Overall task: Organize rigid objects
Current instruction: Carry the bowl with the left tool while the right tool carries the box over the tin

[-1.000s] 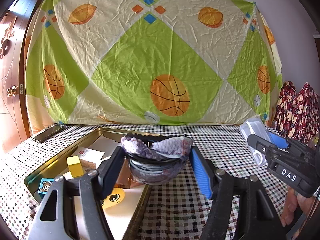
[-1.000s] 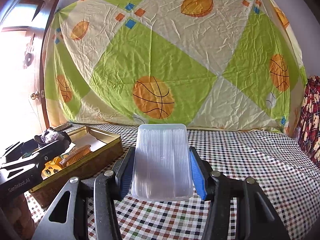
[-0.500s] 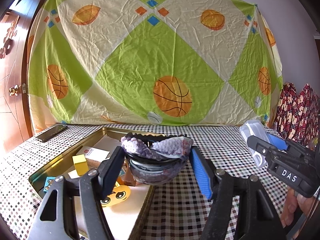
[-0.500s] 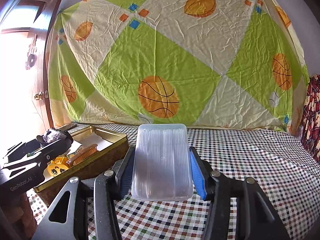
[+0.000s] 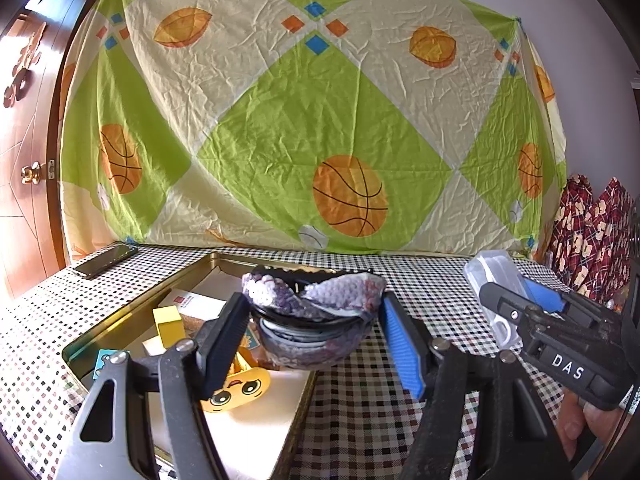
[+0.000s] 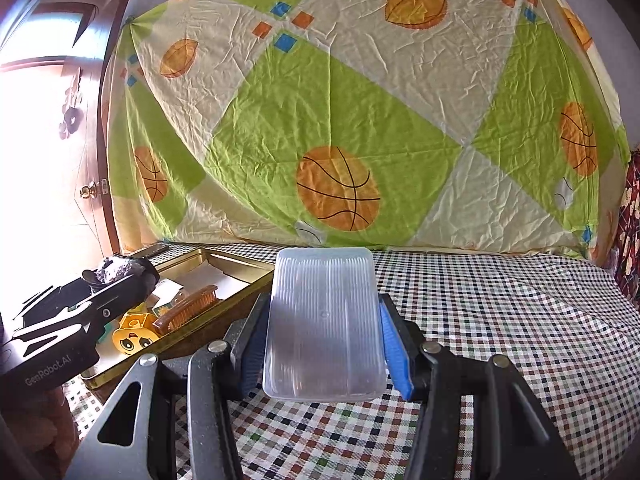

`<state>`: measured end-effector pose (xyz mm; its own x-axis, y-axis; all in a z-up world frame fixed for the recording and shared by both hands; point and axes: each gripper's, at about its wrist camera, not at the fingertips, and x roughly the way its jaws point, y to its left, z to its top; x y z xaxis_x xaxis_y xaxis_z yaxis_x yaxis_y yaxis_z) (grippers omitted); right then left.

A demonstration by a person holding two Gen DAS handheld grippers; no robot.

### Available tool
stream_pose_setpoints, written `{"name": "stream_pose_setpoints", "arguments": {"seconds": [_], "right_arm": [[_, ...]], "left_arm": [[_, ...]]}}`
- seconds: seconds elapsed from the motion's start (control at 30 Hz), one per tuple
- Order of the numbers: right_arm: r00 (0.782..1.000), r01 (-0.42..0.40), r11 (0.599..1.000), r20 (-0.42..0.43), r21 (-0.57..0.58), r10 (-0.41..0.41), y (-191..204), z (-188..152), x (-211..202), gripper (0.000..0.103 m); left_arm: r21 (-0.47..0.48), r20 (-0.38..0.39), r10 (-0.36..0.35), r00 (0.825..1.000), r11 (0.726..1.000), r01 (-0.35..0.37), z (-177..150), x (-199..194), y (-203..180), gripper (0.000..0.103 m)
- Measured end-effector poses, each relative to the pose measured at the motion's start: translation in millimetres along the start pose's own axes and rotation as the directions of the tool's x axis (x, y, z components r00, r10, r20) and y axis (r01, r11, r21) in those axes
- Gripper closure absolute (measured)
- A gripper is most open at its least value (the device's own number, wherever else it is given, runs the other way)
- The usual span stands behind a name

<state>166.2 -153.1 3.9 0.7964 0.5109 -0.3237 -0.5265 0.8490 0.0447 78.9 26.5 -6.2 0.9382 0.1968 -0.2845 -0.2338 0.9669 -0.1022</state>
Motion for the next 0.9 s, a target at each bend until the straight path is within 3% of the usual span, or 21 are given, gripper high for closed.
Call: {"name": "stream_pose_setpoints", "arguments": {"seconds": [0.9], "right_arm": [[0.998, -0.065, 0.997, 0.016, -0.029, 0.065, 39, -2, -6, 0.049]], "left_arm": [[-0.026, 0.014, 0.016, 1.000, 1.000, -0.016, 1, -9, 24, 0.036]]}}
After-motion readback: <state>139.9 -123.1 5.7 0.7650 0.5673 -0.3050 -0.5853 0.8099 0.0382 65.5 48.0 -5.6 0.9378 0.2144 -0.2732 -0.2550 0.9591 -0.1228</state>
